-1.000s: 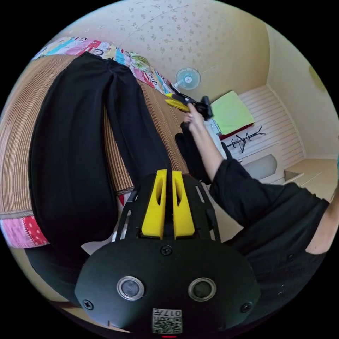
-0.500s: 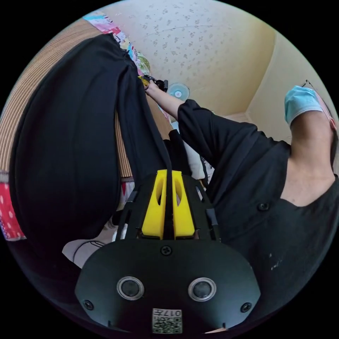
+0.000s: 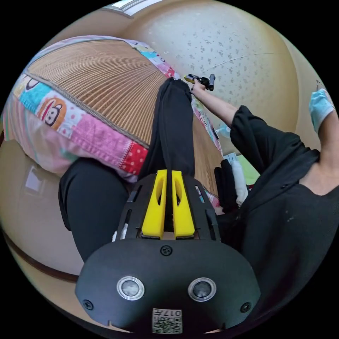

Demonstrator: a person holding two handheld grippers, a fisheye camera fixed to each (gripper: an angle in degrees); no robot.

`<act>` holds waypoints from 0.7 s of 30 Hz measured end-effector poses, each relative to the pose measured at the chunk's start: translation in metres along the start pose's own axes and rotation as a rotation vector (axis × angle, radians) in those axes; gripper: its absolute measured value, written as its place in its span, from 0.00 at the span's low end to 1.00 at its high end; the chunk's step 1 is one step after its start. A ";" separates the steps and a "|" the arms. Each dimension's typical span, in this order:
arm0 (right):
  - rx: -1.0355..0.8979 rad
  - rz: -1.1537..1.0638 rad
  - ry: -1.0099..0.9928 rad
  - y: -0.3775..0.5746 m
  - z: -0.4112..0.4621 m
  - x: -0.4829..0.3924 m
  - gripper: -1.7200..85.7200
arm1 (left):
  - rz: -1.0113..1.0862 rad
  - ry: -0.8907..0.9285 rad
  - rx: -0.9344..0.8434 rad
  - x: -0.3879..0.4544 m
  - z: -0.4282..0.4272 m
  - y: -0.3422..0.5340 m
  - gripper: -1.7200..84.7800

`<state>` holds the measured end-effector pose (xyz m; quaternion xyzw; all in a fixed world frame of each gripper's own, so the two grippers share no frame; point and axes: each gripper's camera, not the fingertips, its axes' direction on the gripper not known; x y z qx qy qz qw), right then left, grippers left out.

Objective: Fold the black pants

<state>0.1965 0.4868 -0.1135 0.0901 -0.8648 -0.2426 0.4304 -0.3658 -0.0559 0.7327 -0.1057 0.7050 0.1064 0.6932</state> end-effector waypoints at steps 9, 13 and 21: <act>-0.170 0.027 -0.273 0.349 -0.086 0.036 0.14 | -0.003 0.044 -0.107 0.011 0.038 0.002 0.04; -0.225 0.272 -0.401 0.501 -0.095 0.068 0.14 | 0.063 -0.036 -0.178 0.038 0.052 -0.010 0.04; -0.196 0.328 -0.535 0.627 -0.111 0.034 0.05 | 0.171 -0.044 -0.363 0.087 0.077 -0.009 0.03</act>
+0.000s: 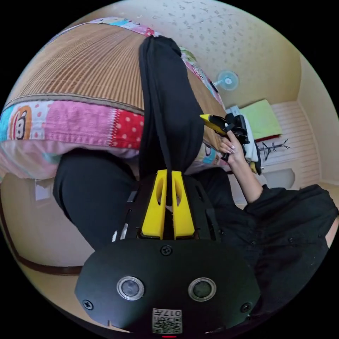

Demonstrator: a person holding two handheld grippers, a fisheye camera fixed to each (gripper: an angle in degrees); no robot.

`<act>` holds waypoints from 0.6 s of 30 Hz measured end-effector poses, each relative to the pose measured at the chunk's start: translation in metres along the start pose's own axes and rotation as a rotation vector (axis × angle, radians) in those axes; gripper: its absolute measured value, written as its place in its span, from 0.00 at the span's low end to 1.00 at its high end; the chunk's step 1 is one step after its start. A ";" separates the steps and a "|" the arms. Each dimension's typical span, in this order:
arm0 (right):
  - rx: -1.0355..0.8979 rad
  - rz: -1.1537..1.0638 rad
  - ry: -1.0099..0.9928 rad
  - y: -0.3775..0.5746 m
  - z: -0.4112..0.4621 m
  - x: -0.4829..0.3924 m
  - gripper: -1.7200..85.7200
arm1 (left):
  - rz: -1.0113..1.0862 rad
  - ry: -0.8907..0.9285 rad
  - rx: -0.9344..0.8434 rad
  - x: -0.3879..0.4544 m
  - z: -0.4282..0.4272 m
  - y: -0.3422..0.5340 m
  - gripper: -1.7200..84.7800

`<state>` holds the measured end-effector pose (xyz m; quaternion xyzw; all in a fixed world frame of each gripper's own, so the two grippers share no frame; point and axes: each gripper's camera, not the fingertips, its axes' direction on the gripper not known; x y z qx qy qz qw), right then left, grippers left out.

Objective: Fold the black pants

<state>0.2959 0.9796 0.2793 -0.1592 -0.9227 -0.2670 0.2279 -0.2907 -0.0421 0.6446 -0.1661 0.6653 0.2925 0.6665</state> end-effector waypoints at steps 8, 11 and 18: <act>0.017 -0.032 0.275 0.004 -0.043 -0.007 0.09 | -0.050 -0.034 -0.101 0.058 0.064 0.042 0.11; 0.074 -0.058 0.264 -0.051 -0.044 -0.025 0.10 | -0.036 0.000 0.081 0.070 0.045 0.047 0.12; -0.104 -0.245 0.380 -0.240 0.075 -0.106 0.13 | 0.077 0.003 0.199 0.100 0.045 -0.003 0.11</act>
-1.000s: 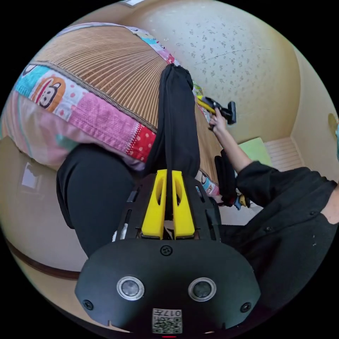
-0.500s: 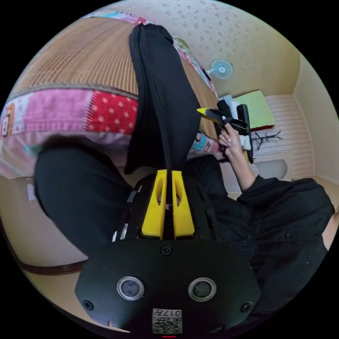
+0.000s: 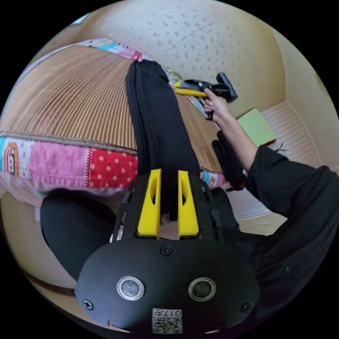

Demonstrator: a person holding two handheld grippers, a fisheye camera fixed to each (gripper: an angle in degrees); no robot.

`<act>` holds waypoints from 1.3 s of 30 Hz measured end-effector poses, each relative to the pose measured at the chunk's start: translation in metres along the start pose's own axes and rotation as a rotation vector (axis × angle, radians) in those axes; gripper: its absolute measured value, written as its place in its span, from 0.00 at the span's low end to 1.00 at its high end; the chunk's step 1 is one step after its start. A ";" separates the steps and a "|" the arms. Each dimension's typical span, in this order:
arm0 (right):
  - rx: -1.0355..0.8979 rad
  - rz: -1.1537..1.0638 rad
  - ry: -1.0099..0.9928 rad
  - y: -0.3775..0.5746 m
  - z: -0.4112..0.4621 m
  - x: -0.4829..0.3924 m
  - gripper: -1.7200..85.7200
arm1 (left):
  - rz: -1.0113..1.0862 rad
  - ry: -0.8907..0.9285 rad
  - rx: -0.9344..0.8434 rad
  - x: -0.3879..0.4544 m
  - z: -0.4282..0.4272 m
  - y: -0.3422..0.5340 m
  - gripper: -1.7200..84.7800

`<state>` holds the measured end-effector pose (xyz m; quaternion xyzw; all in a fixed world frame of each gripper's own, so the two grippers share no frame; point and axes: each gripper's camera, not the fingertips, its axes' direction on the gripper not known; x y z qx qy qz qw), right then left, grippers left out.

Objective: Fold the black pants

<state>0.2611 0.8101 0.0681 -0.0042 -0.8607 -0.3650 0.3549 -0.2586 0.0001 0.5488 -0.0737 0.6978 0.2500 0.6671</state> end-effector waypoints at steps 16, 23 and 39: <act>0.187 -0.013 0.246 -0.233 0.086 -0.037 0.05 | -0.039 -0.071 -0.077 0.039 0.039 0.026 0.06; 0.213 -0.118 0.198 -0.241 0.069 -0.093 0.05 | -0.091 -0.016 0.007 0.033 -0.006 0.064 0.06; 0.151 0.235 -0.439 0.089 -0.138 0.116 0.17 | -0.140 0.169 0.033 -0.054 -0.040 -0.008 0.17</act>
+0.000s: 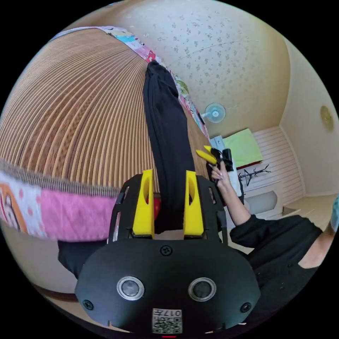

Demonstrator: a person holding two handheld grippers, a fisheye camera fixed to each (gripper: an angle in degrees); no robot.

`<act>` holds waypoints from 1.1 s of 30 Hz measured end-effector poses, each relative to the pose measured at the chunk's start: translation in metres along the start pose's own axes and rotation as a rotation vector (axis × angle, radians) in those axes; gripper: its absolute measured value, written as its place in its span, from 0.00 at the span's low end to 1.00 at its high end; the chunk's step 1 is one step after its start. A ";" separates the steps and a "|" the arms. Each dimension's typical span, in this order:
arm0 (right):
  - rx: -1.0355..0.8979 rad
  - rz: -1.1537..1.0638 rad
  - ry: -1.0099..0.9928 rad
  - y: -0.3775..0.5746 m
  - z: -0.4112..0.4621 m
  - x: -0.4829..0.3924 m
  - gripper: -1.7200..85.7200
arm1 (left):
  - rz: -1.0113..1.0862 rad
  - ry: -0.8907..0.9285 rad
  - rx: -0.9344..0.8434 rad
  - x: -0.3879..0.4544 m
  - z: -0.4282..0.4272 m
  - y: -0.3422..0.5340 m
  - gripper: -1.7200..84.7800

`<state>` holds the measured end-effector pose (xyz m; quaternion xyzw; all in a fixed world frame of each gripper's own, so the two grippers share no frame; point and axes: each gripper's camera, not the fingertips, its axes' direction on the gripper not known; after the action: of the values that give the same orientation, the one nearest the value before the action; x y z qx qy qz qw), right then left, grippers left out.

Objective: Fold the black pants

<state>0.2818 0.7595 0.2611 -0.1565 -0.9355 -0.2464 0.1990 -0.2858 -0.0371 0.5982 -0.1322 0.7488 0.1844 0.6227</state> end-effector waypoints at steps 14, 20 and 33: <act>-0.116 0.103 -0.261 -0.056 0.033 -0.049 0.10 | -0.225 0.161 -0.167 -0.115 0.042 -0.098 0.10; -0.053 0.040 -0.442 -0.043 -0.037 -0.113 0.04 | -0.191 0.506 -0.086 -0.145 0.015 -0.046 0.08; 0.147 -0.694 -0.542 0.056 -0.329 -0.537 0.02 | 0.514 0.735 0.179 0.106 -0.154 0.071 0.07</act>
<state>0.8693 0.5294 0.3048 0.1223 -0.9661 -0.1814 -0.1371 -0.4727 -0.0381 0.5258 0.0555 0.9416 0.2082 0.2587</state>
